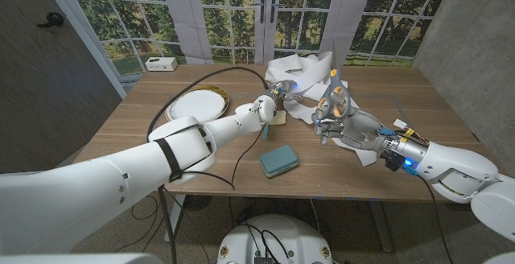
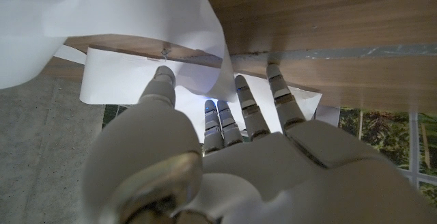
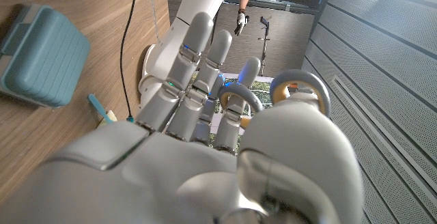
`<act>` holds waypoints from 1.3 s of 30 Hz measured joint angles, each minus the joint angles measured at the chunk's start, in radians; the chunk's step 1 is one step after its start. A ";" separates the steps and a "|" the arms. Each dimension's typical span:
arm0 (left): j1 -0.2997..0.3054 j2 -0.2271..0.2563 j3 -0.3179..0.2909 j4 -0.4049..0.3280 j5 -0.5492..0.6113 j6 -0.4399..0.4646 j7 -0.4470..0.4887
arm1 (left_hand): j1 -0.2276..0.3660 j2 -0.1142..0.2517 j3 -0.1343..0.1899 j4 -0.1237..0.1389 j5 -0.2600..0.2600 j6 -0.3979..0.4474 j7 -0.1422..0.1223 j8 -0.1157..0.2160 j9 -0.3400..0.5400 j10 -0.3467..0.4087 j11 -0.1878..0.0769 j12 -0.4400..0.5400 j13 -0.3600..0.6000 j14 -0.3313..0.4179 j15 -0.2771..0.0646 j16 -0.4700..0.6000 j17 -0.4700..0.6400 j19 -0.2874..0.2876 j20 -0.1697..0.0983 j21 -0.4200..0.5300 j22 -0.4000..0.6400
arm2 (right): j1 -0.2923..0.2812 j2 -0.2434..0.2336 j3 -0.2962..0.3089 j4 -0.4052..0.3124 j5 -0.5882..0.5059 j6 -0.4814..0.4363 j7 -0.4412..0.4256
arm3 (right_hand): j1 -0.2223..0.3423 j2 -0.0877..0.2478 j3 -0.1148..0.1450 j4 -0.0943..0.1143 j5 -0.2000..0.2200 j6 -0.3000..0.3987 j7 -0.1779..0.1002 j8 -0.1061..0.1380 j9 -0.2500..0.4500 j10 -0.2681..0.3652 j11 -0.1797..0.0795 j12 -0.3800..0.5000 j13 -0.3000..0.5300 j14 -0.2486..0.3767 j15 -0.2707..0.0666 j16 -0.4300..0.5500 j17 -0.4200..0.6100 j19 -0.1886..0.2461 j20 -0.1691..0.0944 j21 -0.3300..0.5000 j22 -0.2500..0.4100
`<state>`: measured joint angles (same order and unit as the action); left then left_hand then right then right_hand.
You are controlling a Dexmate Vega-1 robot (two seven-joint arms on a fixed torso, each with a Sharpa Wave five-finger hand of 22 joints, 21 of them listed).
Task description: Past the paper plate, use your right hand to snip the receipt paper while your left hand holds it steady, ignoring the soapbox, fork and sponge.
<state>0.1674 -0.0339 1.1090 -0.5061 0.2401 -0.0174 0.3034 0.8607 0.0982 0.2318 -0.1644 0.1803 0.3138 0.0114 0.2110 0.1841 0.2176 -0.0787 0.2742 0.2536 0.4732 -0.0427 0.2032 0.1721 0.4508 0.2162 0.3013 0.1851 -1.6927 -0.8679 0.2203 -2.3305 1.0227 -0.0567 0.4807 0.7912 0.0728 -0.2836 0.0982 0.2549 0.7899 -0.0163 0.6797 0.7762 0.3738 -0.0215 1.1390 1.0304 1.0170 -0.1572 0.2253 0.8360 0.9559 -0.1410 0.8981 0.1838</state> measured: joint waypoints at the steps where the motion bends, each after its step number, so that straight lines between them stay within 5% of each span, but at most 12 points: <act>1: -0.002 -0.003 0.002 0.006 -0.001 -0.002 0.000 | 0.004 -0.004 0.001 -0.001 0.000 0.006 0.006 0.000 0.000 0.009 0.003 0.000 0.002 0.004 -0.004 -0.003 0.000 0.000 0.000 0.001 0.000 | 0.000 0.001 0.001 0.000 0.000 0.000 0.001 | 0.000 0.000 0.000 0.000 0.000 0.000 0.000 0.000 0.000 0.002 0.002 0.000 0.000 0.000 0.000 0.000 0.000 0.000 0.000 0.000 0.000; 4: -0.010 -0.020 0.017 0.038 -0.004 -0.008 0.004 | 0.004 -0.004 0.005 0.003 0.000 0.034 0.010 0.004 0.001 0.041 0.008 0.010 0.005 0.005 -0.005 -0.010 0.000 -0.001 -0.001 0.002 0.000 | 0.000 0.003 0.003 0.002 0.002 -0.001 0.004 | 0.000 0.000 0.000 0.000 0.000 0.008 0.001 0.000 0.000 0.004 0.000 0.000 0.000 0.002 0.001 0.000 0.003 0.000 0.000 -0.005 0.000; 10: -0.015 -0.037 0.038 0.070 -0.012 -0.019 0.025 | 0.049 0.008 0.043 -0.005 0.002 0.113 0.000 0.019 0.005 0.111 0.001 0.023 0.011 0.047 -0.006 -0.010 0.000 -0.047 -0.047 -0.009 -0.001 | 0.000 0.009 0.009 0.004 0.002 -0.002 0.006 | 0.000 0.000 0.000 0.000 -0.004 0.013 0.002 0.000 0.005 0.006 -0.002 0.003 0.000 0.000 0.000 0.000 0.005 0.004 0.004 -0.008 0.000; 17: -0.010 -0.048 0.047 0.080 -0.021 -0.020 0.090 | 0.286 0.045 0.184 -0.026 0.023 0.288 -0.051 0.048 0.014 0.277 -0.036 0.062 0.033 0.216 -0.020 0.007 0.001 -0.019 -0.019 0.013 -0.008 | 0.000 0.015 0.015 0.004 0.002 -0.003 0.006 | 0.000 0.000 0.000 0.000 -0.004 0.013 0.002 0.000 0.007 0.009 0.002 0.004 0.000 0.000 0.000 0.000 0.005 0.004 0.004 -0.008 0.000; 20: -0.002 -0.050 0.048 0.080 -0.022 -0.018 0.121 | 0.364 0.050 0.212 -0.024 0.023 0.356 -0.076 0.063 0.022 0.353 -0.061 0.087 0.055 0.305 -0.034 0.032 0.014 0.027 -0.012 0.035 -0.008 | 0.001 0.017 0.015 0.004 0.002 -0.004 0.004 | 0.000 0.000 0.000 0.000 -0.004 0.018 0.000 0.000 0.009 0.009 0.002 0.004 0.000 0.000 0.000 0.000 0.005 0.004 0.004 -0.008 0.000; 23: 0.006 -0.051 0.046 0.080 -0.024 -0.017 0.165 | 0.410 0.054 0.202 -0.012 0.015 0.414 -0.095 0.076 0.032 0.416 -0.075 0.114 0.091 0.402 -0.062 0.075 0.038 0.119 -0.073 0.065 -0.008 | 0.004 0.018 0.015 0.003 0.002 -0.005 0.003 | 0.000 0.000 0.000 0.000 -0.004 0.021 0.004 0.000 0.009 0.009 0.002 0.004 0.000 0.000 0.000 0.001 0.005 0.004 0.004 -0.008 0.000; 25: 0.012 -0.052 0.043 0.084 -0.027 -0.021 0.200 | 0.436 0.055 0.179 -0.012 0.012 0.450 -0.098 0.090 0.046 0.457 -0.076 0.136 0.122 0.449 -0.078 0.103 0.056 0.234 -0.166 0.098 -0.008 | 0.006 0.018 0.015 0.002 0.002 -0.006 0.002 | 0.000 0.000 0.000 0.000 -0.004 0.021 0.004 0.000 0.009 0.009 0.002 0.004 0.000 0.000 0.000 0.001 0.005 0.004 0.004 -0.008 0.000; 26: 0.015 -0.053 0.042 0.087 -0.029 -0.026 0.218 | 0.445 0.054 0.172 -0.014 0.012 0.460 -0.099 0.096 0.052 0.470 -0.076 0.144 0.134 0.463 -0.083 0.112 0.061 0.323 -0.245 0.123 0.030 | 0.008 0.018 0.015 0.001 0.002 -0.007 0.001 | 0.000 0.000 0.000 0.000 -0.004 0.021 0.004 0.000 0.009 0.009 0.001 0.004 0.000 0.000 0.000 0.001 0.005 0.004 0.004 -0.008 0.000; 28: 0.020 -0.053 0.040 0.091 -0.032 -0.038 0.247 | 0.462 0.052 0.164 -0.017 0.012 0.476 -0.100 0.105 0.063 0.484 -0.081 0.155 0.154 0.477 -0.094 0.126 0.072 0.366 -0.298 0.136 0.044 | 0.010 0.018 0.015 0.001 0.002 -0.008 0.000 | 0.003 0.004 -0.003 0.003 -0.004 0.024 0.006 0.000 0.009 0.009 0.001 0.004 0.000 0.000 0.000 0.001 0.005 0.004 0.004 -0.008 0.000; 39: 0.053 -0.048 0.017 0.113 -0.080 -0.147 0.410 | 0.519 0.039 0.125 -0.012 0.012 0.566 -0.075 0.167 0.117 0.511 -0.096 0.177 0.229 0.505 -0.104 0.145 0.091 0.417 -0.326 0.249 0.096 | 0.017 0.019 0.011 -0.002 0.003 -0.010 -0.001 | 0.000 0.011 -0.003 0.003 -0.007 0.034 0.006 -0.008 0.009 0.016 0.002 0.006 0.000 0.002 -0.002 -0.004 0.005 0.004 0.004 -0.008 0.000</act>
<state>0.2202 -0.0818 1.1260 -0.3927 0.1605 -0.1644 0.7137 1.3795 0.1375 0.3565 -0.1766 0.1919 0.8793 -0.0641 0.3776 0.3013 0.7281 -0.1749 0.4513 0.4823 0.9782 -0.1471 0.3486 0.2634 0.8682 -0.1094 0.5505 0.2809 -1.6760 -0.8492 0.2309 -2.3323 1.0260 -0.0665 0.4798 0.7913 0.0833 -0.2865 0.1011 0.2475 0.8240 -0.0108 0.6721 0.7853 0.3899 -0.0193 1.1450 1.0309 1.0189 -0.1589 0.2215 0.8407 0.9595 -0.1375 0.8904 0.1837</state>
